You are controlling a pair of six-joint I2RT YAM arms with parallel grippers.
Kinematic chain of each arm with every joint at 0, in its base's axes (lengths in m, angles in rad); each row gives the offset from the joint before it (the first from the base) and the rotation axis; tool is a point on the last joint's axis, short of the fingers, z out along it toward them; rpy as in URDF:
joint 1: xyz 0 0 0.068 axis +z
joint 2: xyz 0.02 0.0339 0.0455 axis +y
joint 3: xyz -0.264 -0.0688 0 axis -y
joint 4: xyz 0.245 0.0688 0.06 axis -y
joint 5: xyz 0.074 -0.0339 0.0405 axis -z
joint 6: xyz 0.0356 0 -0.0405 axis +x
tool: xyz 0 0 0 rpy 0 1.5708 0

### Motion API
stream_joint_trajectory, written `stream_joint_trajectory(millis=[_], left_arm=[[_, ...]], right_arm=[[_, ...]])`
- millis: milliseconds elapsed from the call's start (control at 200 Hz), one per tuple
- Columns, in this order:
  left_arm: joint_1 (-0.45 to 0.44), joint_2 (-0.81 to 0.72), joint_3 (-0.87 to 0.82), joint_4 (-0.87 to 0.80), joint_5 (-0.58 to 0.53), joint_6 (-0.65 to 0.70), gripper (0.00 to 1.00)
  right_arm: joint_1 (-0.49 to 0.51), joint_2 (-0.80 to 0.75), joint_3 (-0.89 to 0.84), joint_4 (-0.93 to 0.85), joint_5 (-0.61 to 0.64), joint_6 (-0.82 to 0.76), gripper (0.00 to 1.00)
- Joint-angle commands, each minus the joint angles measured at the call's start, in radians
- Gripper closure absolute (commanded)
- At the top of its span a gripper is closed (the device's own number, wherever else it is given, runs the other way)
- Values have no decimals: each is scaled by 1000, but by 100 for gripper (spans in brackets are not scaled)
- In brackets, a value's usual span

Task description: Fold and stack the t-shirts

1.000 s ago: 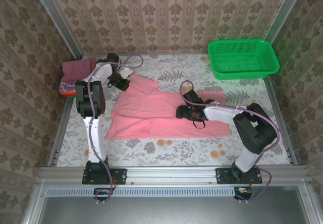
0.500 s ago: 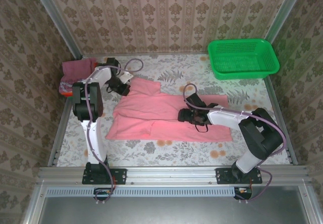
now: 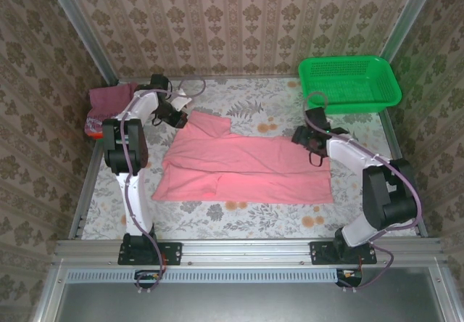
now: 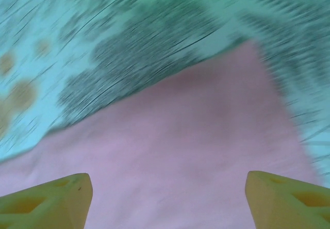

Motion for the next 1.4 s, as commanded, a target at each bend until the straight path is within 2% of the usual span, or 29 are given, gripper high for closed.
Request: stream_joint_trajectory(millis=[0,120,325,765,935,1095,1240,1395], left_arm=[[8,-10,33,-30,35,26,100],[7,1,44,-37,43,22,100],[5,2,37,-37,41,28,100],[5,12,31,-38,42,28,100],[5,11,30,-45,39,30,100],[5,5,24,-44,35,33,100],[6,1,16,-38,39,33,100],[7,-19,-5,-8,65,45,100]], right_arm=[[-84,41,22,-23,54,1,27],[-138,119,69,-7,29,12,41],[-142,236,177,-30,31,-9,55],[-162,389,277,-40,-3,40,59],[-165,417,301,-64,11,70,65],[-168,429,311,-101,14,80,81],[-169,405,293,-102,20,74,100],[-169,335,255,-69,24,40,100]])
